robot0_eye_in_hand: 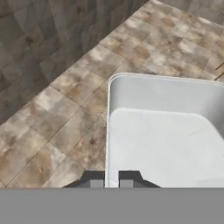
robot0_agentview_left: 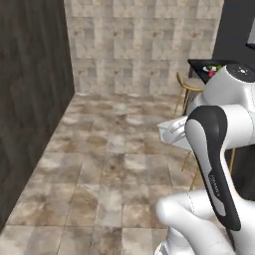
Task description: Retrieve the tupperware and aluminum foil from the cabinet and place them on the dining counter near the plate with lime and avocado to prepare for storing leftovers.
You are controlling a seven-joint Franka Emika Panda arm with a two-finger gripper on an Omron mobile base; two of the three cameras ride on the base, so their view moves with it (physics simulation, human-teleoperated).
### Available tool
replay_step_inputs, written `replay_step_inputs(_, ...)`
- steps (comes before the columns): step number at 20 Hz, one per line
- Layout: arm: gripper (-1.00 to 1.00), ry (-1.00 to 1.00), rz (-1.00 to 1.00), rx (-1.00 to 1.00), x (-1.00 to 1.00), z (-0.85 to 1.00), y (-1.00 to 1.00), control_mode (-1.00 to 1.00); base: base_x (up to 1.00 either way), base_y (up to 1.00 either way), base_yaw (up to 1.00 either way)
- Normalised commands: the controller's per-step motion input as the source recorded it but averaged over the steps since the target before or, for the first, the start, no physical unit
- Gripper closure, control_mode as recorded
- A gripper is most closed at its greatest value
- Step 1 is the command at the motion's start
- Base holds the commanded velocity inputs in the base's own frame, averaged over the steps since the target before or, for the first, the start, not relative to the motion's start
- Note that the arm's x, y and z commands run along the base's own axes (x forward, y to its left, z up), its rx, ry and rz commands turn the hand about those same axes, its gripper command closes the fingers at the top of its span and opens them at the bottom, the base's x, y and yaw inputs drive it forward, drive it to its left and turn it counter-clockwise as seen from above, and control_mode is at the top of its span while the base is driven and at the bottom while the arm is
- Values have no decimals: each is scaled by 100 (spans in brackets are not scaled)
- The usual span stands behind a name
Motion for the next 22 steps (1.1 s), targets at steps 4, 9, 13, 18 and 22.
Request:
replay_step_inputs(4,100,0,0,0,0,0,0,100,81,45,-59)
replay_step_inputs(9,100,0,0,0,0,0,0,100,86,47,-56)
replay_step_inputs(13,100,0,0,0,0,0,0,100,96,55,-52)
replay_step_inputs(18,100,0,0,0,0,0,0,100,100,63,-50)
replay_step_inputs(22,100,0,0,0,0,0,0,100,100,78,-46)
